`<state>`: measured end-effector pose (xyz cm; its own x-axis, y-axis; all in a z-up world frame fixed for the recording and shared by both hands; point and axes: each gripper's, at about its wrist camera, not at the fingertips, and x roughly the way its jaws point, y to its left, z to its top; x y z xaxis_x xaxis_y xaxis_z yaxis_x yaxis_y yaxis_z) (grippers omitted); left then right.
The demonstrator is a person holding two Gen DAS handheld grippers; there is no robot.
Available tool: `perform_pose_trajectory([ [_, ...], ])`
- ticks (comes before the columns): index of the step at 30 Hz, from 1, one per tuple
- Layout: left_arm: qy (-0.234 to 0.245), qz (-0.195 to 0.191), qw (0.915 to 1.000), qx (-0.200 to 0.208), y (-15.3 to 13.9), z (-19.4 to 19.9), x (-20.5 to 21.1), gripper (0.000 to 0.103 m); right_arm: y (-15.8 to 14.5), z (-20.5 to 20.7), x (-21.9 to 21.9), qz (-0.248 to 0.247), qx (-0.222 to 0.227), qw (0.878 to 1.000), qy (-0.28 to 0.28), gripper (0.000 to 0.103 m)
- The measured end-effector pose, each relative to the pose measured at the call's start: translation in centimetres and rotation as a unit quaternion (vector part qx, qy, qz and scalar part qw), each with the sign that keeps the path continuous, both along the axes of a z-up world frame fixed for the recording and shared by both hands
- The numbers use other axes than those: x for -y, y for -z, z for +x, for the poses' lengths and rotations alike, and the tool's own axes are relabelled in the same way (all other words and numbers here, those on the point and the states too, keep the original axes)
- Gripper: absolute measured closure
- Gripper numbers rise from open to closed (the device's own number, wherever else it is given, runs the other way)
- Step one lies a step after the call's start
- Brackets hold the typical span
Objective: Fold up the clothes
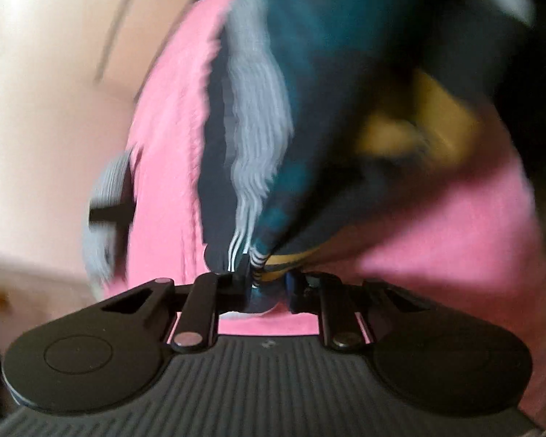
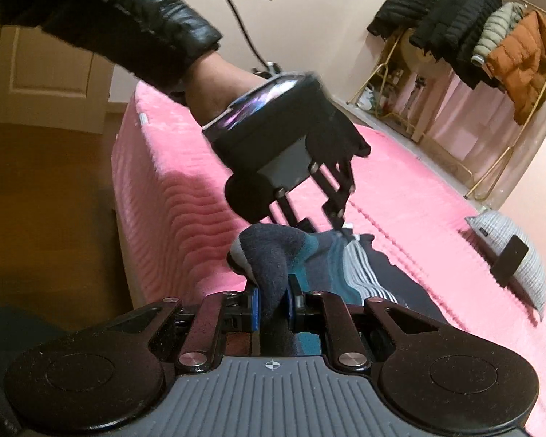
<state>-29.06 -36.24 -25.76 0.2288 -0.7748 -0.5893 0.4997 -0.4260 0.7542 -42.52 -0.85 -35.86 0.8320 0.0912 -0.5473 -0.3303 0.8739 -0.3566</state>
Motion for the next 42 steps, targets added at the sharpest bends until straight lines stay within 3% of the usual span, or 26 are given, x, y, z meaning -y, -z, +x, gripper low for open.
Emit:
perform_pose_trajectory([
  [5, -0.022, -0.037, 0.9991, -0.008, -5.0, -1.8, 2.1, 0.090, -2.3, -1.8, 2.2, 0.067, 0.053, 0.995, 0.056, 0.091],
  [7, -0.011, -0.048, 0.9988, -0.003, -7.8, -3.4, 4.2, 0.090, -3.7, -3.4, 3.7, 0.098, 0.089, 0.987, 0.094, 0.091],
  [10, 0.015, -0.057, 0.9983, -0.002, -12.1, -6.2, 8.5, 0.091, -5.7, -6.8, 6.9, 0.143, 0.147, 0.964, 0.170, 0.091],
  [14, 0.063, -0.049, 0.9968, 0.006, -15.8, -10.5, 16.6, 0.091, -7.1, -12.0, 12.8, 0.218, 0.209, 0.911, 0.282, 0.091],
  [18, 0.124, -0.028, 0.9917, 0.019, -15.8, -15.9, 24.7, 0.091, -5.5, -16.8, 18.1, 0.283, 0.233, 0.851, 0.376, 0.091],
  [22, 0.170, 0.016, 0.9850, 0.024, -11.5, -20.5, 31.7, 0.090, -1.1, -19.8, 22.7, 0.361, 0.218, 0.784, 0.455, 0.091],
  [24, 0.168, 0.045, 0.9847, 0.008, -8.4, -21.7, 34.2, 0.090, 1.1, -21.0, 24.6, 0.403, 0.200, 0.750, 0.485, 0.091],
  [27, 0.157, 0.064, 0.9855, -0.014, -4.8, -22.8, 36.1, 0.086, 3.9, -22.1, 26.0, 0.454, 0.171, 0.713, 0.506, 0.090],
  [28, 0.154, 0.054, 0.9865, -0.016, -4.6, -22.9, 35.9, 0.085, 3.7, -22.3, 26.0, 0.455, 0.172, 0.713, 0.505, 0.090],
  [31, 0.127, 0.027, 0.9906, -0.045, -6.0, -21.6, 35.1, 0.069, 3.2, -23.1, 25.9, 0.459, 0.173, 0.712, 0.502, 0.087],
  [32, 0.110, 0.022, 0.9915, -0.066, -7.0, -20.4, 34.7, 0.062, 2.9, -23.1, 25.7, 0.455, 0.176, 0.715, 0.502, 0.073],
  [34, 0.070, 0.012, 0.9910, -0.114, -8.9, -17.8, 34.1, 0.062, 2.6, -22.9, 24.8, 0.448, 0.180, 0.718, 0.501, 0.060],
  [36, 0.011, 0.006, 0.9850, -0.172, -10.6, -14.6, 33.9, 0.062, 2.4, -22.9, 24.5, 0.449, 0.186, 0.717, 0.500, 0.060],
  [39, -0.063, 0.016, 0.9630, -0.262, -11.6, -11.5, 33.7, 0.063, 2.5, -22.3, 24.7, 0.461, 0.183, 0.700, 0.514, 0.060],
  [40, -0.079, 0.020, 0.9571, -0.278, -11.5, -10.8, 33.6, 0.063, 2.5, -22.0, 25.1, 0.463, 0.180, 0.697, 0.517, 0.070],
  [41, -0.091, 0.025, 0.9530, -0.288, -11.2, -10.4, 33.5, 0.063, 2.4, -21.8, 25.5, 0.464, 0.176, 0.695, 0.521, 0.087],
  [42, -0.098, 0.029, 0.9505, -0.293, -10.9, -10.3, 33.5, 0.063, 2.3, -21.6, 25.9, 0.464, 0.174, 0.693, 0.524, 0.087],
])
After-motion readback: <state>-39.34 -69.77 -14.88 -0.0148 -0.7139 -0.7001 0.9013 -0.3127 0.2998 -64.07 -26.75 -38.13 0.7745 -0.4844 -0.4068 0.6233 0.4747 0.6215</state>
